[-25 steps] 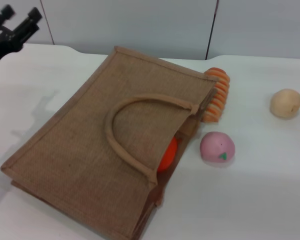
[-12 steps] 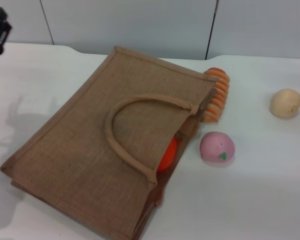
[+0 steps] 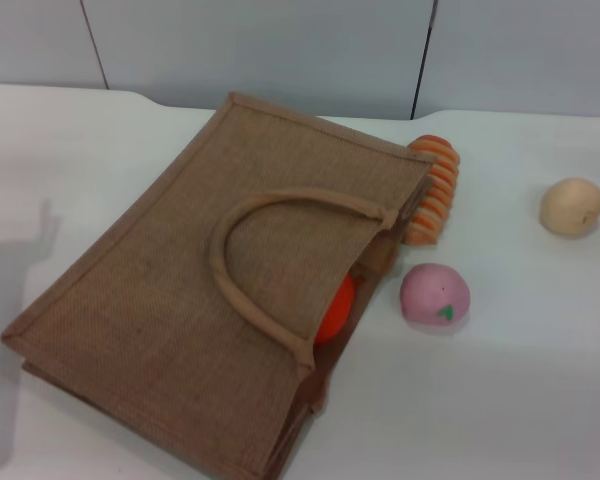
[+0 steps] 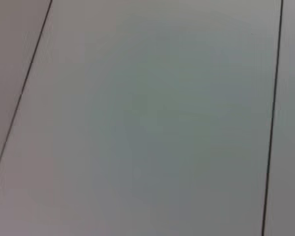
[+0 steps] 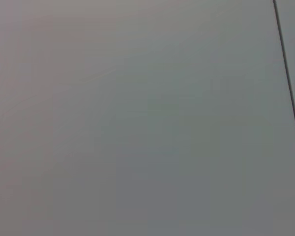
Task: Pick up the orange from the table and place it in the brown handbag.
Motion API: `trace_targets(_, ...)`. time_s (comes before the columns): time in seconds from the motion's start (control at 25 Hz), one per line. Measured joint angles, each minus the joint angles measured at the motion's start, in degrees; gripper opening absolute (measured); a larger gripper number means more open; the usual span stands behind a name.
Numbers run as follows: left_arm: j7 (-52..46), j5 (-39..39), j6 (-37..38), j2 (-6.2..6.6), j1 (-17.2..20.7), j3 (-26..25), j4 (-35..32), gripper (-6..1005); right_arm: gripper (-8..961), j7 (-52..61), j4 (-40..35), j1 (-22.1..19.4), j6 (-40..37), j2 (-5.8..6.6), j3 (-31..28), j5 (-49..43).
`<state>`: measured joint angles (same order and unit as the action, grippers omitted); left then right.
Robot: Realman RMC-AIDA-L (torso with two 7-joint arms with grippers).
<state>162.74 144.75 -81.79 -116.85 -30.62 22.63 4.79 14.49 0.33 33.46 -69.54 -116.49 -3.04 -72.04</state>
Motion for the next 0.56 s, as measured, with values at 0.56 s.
trace_targets(0.56,0.02,-0.19,-0.40,0.22,0.13,0.64,0.37,878,891,0.00,0.11,0.09,2.23,-0.05,-0.12,0.06)
